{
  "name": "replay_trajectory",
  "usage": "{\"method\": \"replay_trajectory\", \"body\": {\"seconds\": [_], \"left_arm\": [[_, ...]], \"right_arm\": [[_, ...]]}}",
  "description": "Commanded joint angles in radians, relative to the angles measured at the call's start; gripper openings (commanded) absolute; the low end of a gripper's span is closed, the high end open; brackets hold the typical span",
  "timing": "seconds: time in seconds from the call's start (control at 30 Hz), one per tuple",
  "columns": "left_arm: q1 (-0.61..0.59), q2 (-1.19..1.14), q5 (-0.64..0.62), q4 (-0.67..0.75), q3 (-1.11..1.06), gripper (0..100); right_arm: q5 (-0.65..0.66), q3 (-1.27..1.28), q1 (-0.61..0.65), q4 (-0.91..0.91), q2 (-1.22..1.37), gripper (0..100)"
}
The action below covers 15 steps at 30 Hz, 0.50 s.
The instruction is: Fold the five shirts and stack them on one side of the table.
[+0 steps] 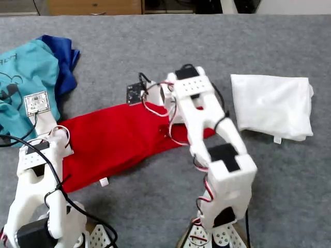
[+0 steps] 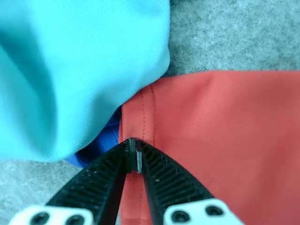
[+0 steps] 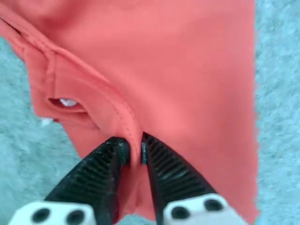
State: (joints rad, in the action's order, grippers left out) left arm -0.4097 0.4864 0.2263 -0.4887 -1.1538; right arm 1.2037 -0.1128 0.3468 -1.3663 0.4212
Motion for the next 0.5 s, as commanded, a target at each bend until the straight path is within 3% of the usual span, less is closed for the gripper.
{"method": "replay_trajectory", "body": {"seconds": [0.0,0.13,0.2,0.3,0.47], "left_arm": [[0.037,-0.001,0.081,-0.021,0.011,2],[0.046,-0.001,0.083,-0.028,0.011,2],[0.046,-0.001,0.083,-0.028,0.011,2],[0.046,-0.001,0.083,-0.028,0.011,2],[0.046,-0.001,0.083,-0.029,0.011,2]], "right_arm": [[0.017,-0.173,0.01,-0.066,0.056,20.0],[-0.003,-0.249,0.005,-0.106,0.082,53.9],[-0.061,-0.278,-0.012,-0.112,0.051,65.2],[-0.133,-0.294,-0.039,-0.115,-0.036,72.5],[-0.15,-0.197,-0.061,-0.176,-0.223,73.0]]}}
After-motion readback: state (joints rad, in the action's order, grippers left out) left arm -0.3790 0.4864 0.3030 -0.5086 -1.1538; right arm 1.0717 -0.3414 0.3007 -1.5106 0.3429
